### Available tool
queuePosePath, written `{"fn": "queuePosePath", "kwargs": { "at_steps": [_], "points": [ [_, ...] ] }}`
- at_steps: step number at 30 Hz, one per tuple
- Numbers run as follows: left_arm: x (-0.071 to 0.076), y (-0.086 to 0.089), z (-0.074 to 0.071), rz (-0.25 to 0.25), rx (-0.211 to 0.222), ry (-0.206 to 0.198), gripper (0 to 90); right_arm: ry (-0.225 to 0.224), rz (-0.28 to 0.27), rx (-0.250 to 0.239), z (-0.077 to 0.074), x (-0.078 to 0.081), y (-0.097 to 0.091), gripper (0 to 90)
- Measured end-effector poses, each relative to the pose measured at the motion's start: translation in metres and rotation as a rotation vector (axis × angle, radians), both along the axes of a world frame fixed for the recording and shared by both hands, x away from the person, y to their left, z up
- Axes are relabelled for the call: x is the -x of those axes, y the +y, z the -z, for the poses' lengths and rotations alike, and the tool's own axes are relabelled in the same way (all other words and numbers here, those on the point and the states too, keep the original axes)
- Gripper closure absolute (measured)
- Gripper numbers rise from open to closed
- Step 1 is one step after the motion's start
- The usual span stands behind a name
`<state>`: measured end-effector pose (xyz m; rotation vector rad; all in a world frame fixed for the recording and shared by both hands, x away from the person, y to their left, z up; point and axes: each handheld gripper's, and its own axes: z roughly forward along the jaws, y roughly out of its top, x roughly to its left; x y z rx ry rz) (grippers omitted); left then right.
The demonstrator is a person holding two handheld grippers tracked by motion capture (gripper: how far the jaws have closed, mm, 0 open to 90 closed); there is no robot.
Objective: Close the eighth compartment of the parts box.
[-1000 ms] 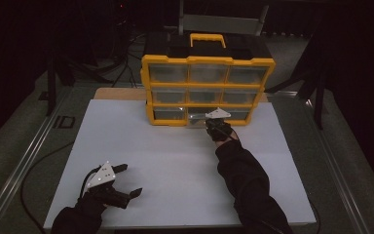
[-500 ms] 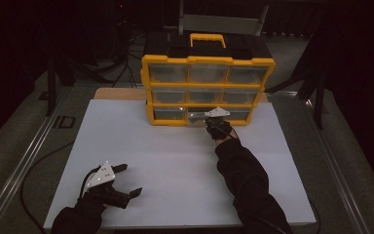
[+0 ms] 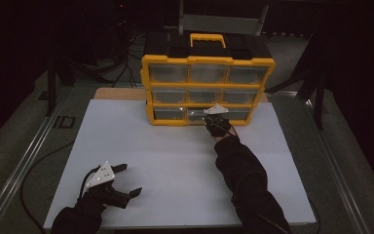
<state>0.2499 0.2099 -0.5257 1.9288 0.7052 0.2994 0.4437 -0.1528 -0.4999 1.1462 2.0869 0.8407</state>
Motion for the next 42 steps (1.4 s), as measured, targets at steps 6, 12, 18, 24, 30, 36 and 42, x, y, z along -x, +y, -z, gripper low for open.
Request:
{"fn": "queuePosePath", "kwargs": {
  "at_steps": [6, 12, 18, 24, 30, 36, 42],
  "points": [
    [0.000, 0.000, 0.000, -0.001, 0.002, 0.002, 0.0, -0.001, 0.004, 0.005, -0.001, -0.003, 0.001, 90.0],
    [0.000, 0.000, 0.000, -0.001, 0.004, 0.001, 0.0, -0.009, 0.014, 0.007, -0.002, -0.006, 0.003, 90.0],
    [0.000, 0.000, 0.000, 0.000, 0.002, -0.002, 0.0, -0.015, 0.017, 0.020, -0.002, -0.009, 0.004, 90.0],
    [0.001, 0.000, 0.000, 0.001, 0.002, -0.002, 0.0, -0.012, 0.020, 0.024, -0.001, -0.011, 0.005, 90.0],
    [0.000, 0.000, 0.000, 0.001, 0.005, -0.002, 0.0, -0.021, 0.025, 0.035, 0.000, -0.015, 0.006, 90.0],
    [0.001, 0.001, 0.000, 0.001, 0.005, -0.001, 0.0, -0.021, 0.022, 0.033, -0.001, -0.017, 0.008, 90.0],
    [0.001, 0.000, 0.000, 0.001, 0.004, -0.001, 0.0, -0.025, 0.016, 0.048, -0.001, -0.017, 0.009, 90.0]
  ]
}}
